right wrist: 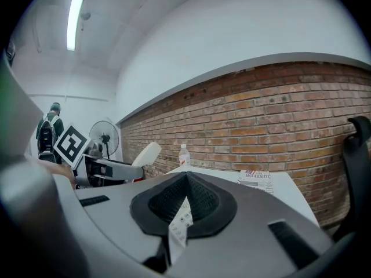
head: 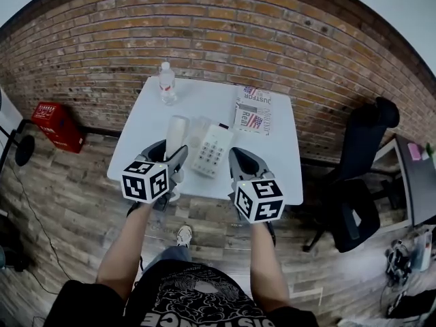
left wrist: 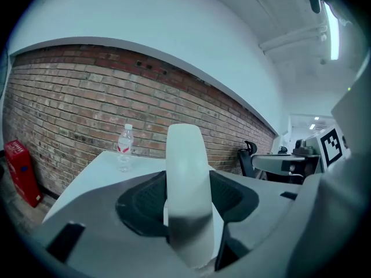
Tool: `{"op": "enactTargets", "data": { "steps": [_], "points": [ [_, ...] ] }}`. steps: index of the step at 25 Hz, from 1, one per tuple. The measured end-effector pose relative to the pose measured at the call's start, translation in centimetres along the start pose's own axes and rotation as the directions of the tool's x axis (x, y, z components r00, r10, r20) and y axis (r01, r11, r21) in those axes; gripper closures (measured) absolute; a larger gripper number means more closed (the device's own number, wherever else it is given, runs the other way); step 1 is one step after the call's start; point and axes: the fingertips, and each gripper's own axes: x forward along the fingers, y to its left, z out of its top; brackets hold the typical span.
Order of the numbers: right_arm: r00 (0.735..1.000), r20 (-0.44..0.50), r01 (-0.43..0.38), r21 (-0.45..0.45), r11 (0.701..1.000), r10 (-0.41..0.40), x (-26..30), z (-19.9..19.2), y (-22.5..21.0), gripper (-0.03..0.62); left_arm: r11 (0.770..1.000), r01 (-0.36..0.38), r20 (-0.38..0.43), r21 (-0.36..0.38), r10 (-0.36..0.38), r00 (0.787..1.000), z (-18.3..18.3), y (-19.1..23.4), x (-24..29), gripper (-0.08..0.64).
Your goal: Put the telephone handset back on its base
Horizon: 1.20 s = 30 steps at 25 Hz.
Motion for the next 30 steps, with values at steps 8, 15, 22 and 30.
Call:
{"op": "enactTargets", "data": {
  "steps": [8, 15, 22, 30],
  "points": [
    [0.999, -0.028, 0.035, 0.005, 0.999, -0.035, 3.7, -0.1, -2.0, 0.594, 0.997, 0.079, -0.102, -0.018, -0.080, 0.992, -0.9, 1.9, 5.5, 0.337],
    [0.996, -0.048, 0.071, 0.012, 0.997, -0.070, 5.6, -0.4, -3.5, 0.594, 0.989, 0.139, -0.204, -0.052, -0.147, 0.968, -2.6, 3.2, 9.4, 0.337],
    [0.993, -0.062, 0.101, 0.020, 0.995, -0.100, 6.7, -0.8, -4.8, 0.594, 0.984, 0.154, -0.301, -0.089, -0.174, 0.938, -4.3, 4.4, 12.5, 0.337],
    [0.990, -0.091, 0.112, 0.020, 0.994, -0.110, 8.2, -1.6, -5.3, 0.594, 0.983, 0.145, -0.392, -0.115, -0.179, 0.902, -6.2, 5.2, 15.1, 0.337]
  ]
}}
